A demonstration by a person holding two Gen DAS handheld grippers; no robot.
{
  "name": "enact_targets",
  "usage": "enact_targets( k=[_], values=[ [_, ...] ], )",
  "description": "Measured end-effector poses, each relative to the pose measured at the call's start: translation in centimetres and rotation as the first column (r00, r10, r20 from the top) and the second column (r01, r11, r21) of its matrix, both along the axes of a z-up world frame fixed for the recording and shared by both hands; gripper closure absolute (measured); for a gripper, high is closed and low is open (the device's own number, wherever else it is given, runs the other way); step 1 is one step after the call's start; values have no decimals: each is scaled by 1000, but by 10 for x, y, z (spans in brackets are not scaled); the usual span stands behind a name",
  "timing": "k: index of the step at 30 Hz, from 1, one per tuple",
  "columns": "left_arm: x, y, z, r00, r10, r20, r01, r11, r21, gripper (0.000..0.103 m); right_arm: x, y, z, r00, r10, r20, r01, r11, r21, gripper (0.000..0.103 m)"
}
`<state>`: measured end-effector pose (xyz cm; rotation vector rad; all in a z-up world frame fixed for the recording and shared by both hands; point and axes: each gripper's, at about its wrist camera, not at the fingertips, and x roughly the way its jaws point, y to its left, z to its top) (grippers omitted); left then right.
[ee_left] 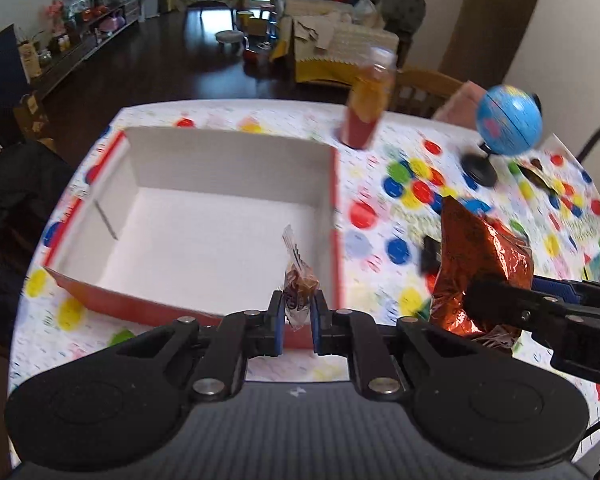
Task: Organize snacks
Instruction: 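Grasp the small wrapped candy with the left tool while the right tool lifts the brown bag, then carry both snacks over the red box and open both tools to drop them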
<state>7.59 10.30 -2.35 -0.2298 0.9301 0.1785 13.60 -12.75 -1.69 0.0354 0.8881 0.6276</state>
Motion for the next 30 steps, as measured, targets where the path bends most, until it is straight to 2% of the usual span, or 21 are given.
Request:
enact_targets(
  k=[9,17,23,30],
  values=[
    [10,76,3,999,49,-1,-49,999,15,90,18,84,-4,999,44,11,-44,998,-49,61],
    [31,132,-18,997,56,-48,-55,998,29,90,37,134,-30,999,33,-29,-36,994,-102,61],
    [48,153,-43,993,31,-114,-26,999,45,90,48,164,-57,997,33,-65,-43,986,-162,61],
    [61,159,-72,982,0,-187,12,998,64,90,53,182,-83,994,25,-104,-47,976,-212,61]
  ],
)
